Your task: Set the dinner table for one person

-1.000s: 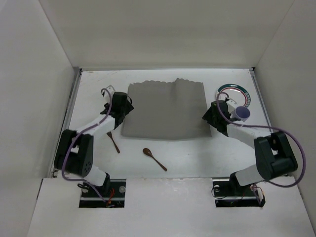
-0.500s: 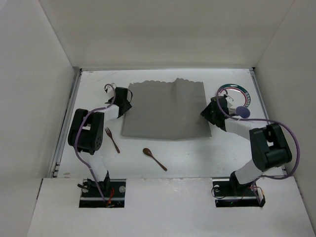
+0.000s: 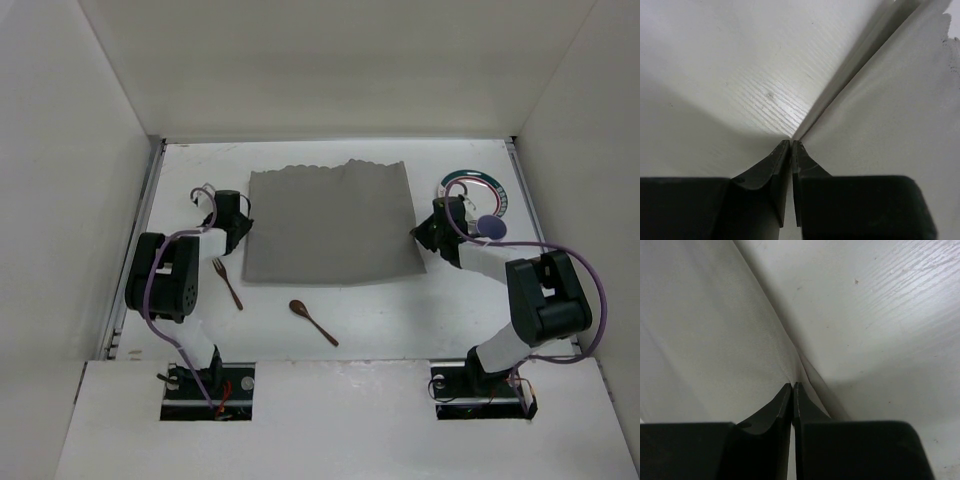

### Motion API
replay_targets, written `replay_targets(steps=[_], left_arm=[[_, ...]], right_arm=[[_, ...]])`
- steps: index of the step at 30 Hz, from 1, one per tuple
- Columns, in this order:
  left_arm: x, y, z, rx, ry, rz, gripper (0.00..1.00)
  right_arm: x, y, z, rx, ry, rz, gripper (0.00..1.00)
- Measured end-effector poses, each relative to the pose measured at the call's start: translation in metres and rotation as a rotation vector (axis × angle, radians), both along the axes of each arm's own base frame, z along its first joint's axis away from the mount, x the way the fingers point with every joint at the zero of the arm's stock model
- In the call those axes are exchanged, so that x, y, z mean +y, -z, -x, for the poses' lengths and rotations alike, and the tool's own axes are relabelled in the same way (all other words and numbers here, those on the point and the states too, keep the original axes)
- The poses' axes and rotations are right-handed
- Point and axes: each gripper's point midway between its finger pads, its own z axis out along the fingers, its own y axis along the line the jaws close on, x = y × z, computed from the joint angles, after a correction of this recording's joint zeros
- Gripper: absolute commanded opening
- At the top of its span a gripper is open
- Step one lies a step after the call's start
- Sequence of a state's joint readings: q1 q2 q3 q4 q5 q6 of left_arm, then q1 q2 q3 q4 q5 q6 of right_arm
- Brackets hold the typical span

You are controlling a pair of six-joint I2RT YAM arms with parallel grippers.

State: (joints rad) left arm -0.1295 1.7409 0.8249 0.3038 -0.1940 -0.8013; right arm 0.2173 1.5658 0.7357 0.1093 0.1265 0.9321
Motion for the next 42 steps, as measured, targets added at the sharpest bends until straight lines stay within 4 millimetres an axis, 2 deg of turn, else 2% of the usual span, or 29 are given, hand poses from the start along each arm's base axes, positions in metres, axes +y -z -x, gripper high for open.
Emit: replay_targets(steps=[3,5,9,13,16,19,20,21,23,25,28,30,33,35,37,39,42], left_arm=[[0.001,-0.001,-0.001,-0.006,-0.005,-0.001,0.15],[-0.001,-0.002,-0.003,-0.010,-0.003,-0.002,0.20],[-0.005,-0.005,-0.004,-0.015,0.003,-0.009,0.24],[-0.004,-0.018,0.004,-0.035,-0.004,-0.025,0.27],[-0.002,-0.051,0.015,-0.109,-0.012,-0.047,0.28],[-0.010,-0.089,0.022,-0.208,0.005,-0.058,0.29],[-0.017,-0.100,0.024,-0.236,0.022,-0.056,0.29],[-0.026,-0.107,0.027,-0.256,0.044,-0.055,0.29],[-0.047,-0.110,0.034,-0.272,0.098,-0.046,0.29],[-0.069,-0.104,0.042,-0.261,0.158,-0.042,0.29],[-0.097,-0.087,0.053,-0.224,0.240,-0.041,0.29],[-0.109,-0.077,0.055,-0.204,0.272,-0.042,0.29],[-0.115,-0.058,0.056,-0.165,0.291,-0.046,0.29],[-0.115,-0.045,0.055,-0.136,0.294,-0.044,0.29],[-0.113,-0.034,0.056,-0.115,0.288,-0.034,0.29],[-0.107,-0.023,0.058,-0.092,0.272,-0.025,0.29],[-0.091,-0.011,0.061,-0.062,0.232,-0.008,0.29]], right_arm=[[-0.002,0.000,-0.001,-0.002,0.012,-0.001,0.19],[-0.003,-0.001,0.000,-0.006,0.019,0.001,0.29],[-0.009,-0.005,0.004,-0.020,0.039,0.016,0.51],[-0.016,-0.021,0.008,-0.067,0.059,0.041,0.60],[-0.016,-0.043,0.009,-0.130,0.065,0.066,0.62],[-0.004,-0.066,0.016,-0.199,0.036,0.101,0.61],[0.002,-0.073,0.017,-0.219,0.018,0.113,0.54],[0.011,-0.078,0.020,-0.238,-0.012,0.129,0.42],[0.029,-0.080,0.023,-0.250,-0.078,0.152,0.26],[0.055,-0.076,0.020,-0.245,-0.172,0.164,0.15],[0.099,-0.070,0.002,-0.232,-0.310,0.133,0.13],[0.127,-0.072,-0.020,-0.232,-0.375,0.089,0.14],[0.155,-0.080,-0.059,-0.239,-0.407,0.017,0.15],[0.167,-0.083,-0.086,-0.237,-0.406,-0.034,0.15],[0.173,-0.077,-0.107,-0.215,-0.398,-0.077,0.15],[0.174,-0.061,-0.124,-0.165,-0.378,-0.114,0.15],[0.168,-0.025,-0.134,-0.057,-0.335,-0.136,0.15]])
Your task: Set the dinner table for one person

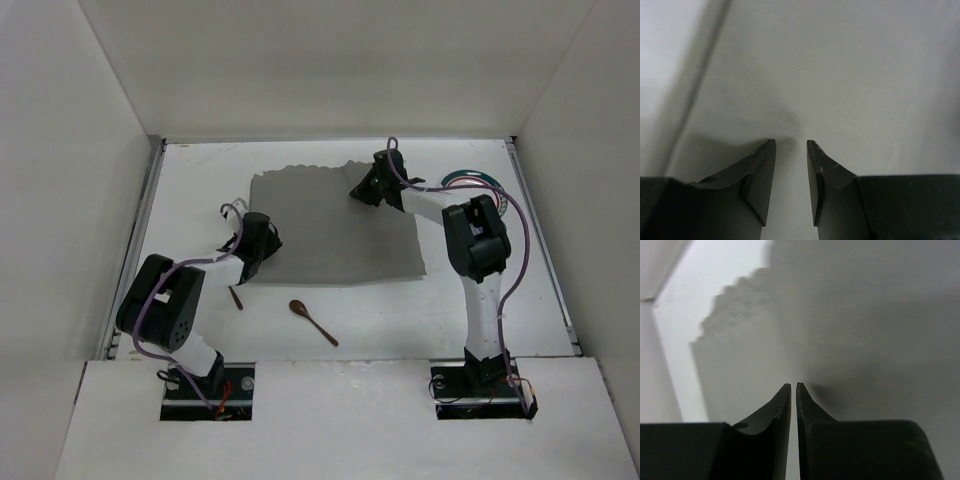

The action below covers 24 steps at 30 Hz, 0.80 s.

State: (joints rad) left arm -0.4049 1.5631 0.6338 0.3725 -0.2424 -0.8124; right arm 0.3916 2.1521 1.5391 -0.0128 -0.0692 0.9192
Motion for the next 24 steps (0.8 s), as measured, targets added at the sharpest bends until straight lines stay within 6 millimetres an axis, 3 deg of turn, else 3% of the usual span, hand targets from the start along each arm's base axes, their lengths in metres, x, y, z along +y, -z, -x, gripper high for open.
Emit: replay_targets(steps=[4,8,16,21,24], left_arm=[[0.016,0.002,-0.004,-0.003,-0.055,0.028,0.29],[0.029,0.004,-0.005,-0.003,-0.097,0.039,0.29],[0.038,0.002,-0.003,-0.007,-0.134,0.020,0.29],[0.049,0.001,0.004,-0.012,-0.171,-0.011,0.30],[0.056,0.001,0.004,-0.011,-0.189,-0.018,0.33]], right_arm=[[-0.019,0.039,0.005,0.134,0.073,0.035,0.17],[-0.028,0.029,-0.004,0.120,0.140,0.090,0.21],[-0.034,0.002,-0.018,0.040,0.129,0.154,0.42],[-0.056,-0.007,0.016,0.024,0.132,0.195,0.52],[-0.085,-0.012,0.034,0.027,0.172,0.212,0.55]])
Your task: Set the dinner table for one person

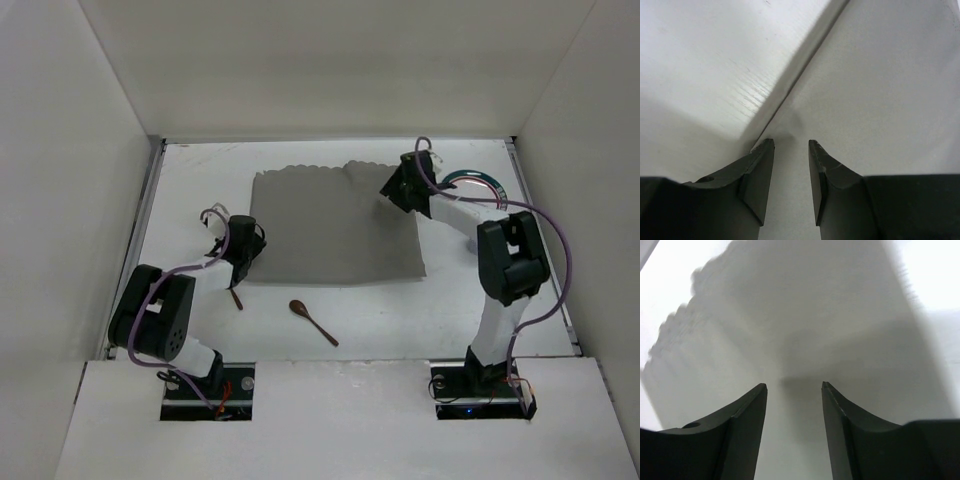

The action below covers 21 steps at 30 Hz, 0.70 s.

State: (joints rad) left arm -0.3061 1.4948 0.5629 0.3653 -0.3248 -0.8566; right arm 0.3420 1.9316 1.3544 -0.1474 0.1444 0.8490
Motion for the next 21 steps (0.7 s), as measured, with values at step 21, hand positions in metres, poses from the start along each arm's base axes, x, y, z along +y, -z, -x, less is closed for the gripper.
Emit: replay_targets(steps=[21], left_arm=[[0.023,-0.005,0.003,0.012,-0.016,-0.113,0.50]], right_arm=[[-0.081,0.025,0.036,0.124,-0.046,0.120,0.61]])
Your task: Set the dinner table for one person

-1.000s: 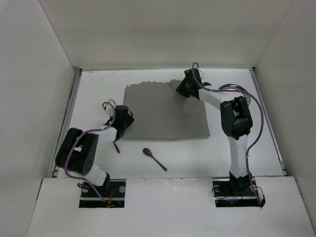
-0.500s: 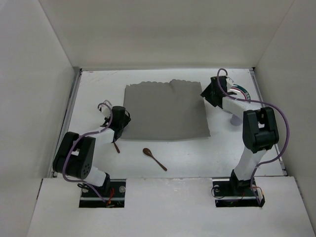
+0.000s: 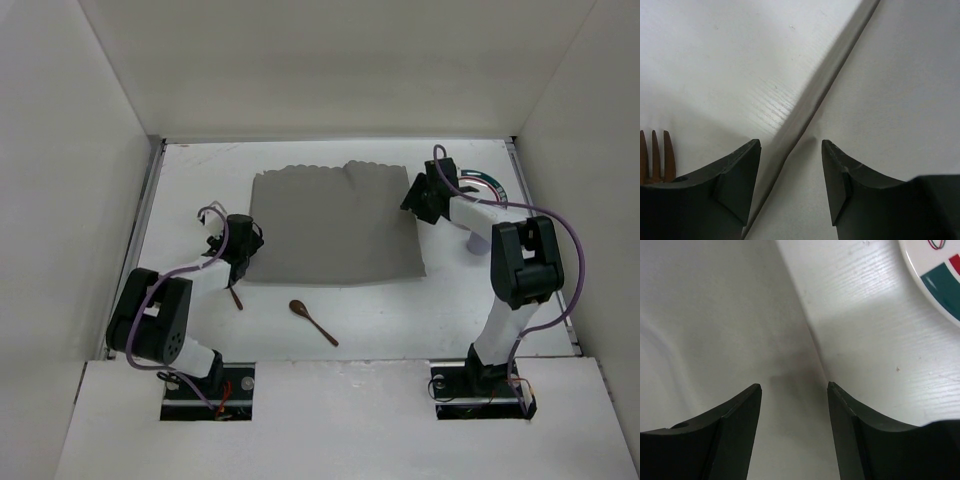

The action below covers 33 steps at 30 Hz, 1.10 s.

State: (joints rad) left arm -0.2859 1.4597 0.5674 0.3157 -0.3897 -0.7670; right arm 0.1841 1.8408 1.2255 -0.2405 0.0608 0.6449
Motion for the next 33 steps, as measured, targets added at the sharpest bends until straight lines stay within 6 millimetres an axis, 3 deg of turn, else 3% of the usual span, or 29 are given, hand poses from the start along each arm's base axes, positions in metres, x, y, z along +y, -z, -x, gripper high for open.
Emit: replay_targets(steps=[4,8,10,15,20,23,26,27,30,33], left_arm=[[-0.003,0.010,0.001,0.033,0.018,0.005,0.46],[-0.009,0.012,-0.002,0.042,0.042,0.024,0.23],[-0.010,0.013,-0.002,0.048,0.046,0.034,0.12],[-0.005,0.012,-0.003,0.046,0.032,0.056,0.05],[-0.003,0.005,-0.003,0.023,0.023,0.066,0.04],[-0.003,0.003,-0.002,0.016,0.020,0.073,0.05],[-0.002,0.003,0.000,0.014,0.015,0.072,0.14],[-0.002,0.002,0.000,0.012,0.011,0.068,0.18],[0.000,-0.002,0.001,-0.004,0.001,0.058,0.28],[0.001,-0.012,0.005,-0.036,-0.005,0.050,0.32]], right_arm=[[-0.007,0.009,0.009,0.032,0.001,0.041,0.58],[-0.013,0.017,0.020,0.075,-0.015,0.084,0.58],[-0.014,0.018,0.021,0.082,-0.025,0.095,0.49],[-0.013,0.019,0.024,0.090,-0.051,0.102,0.13],[-0.015,0.019,0.026,0.087,-0.025,0.088,0.07],[-0.020,0.017,0.034,0.079,0.009,0.072,0.14],[-0.027,0.012,0.037,0.062,0.044,0.065,0.42],[-0.028,0.009,0.038,0.053,0.050,0.067,0.46],[-0.031,-0.004,0.044,0.018,0.057,0.072,0.55],[-0.028,-0.037,0.054,-0.066,0.055,0.066,0.55]])
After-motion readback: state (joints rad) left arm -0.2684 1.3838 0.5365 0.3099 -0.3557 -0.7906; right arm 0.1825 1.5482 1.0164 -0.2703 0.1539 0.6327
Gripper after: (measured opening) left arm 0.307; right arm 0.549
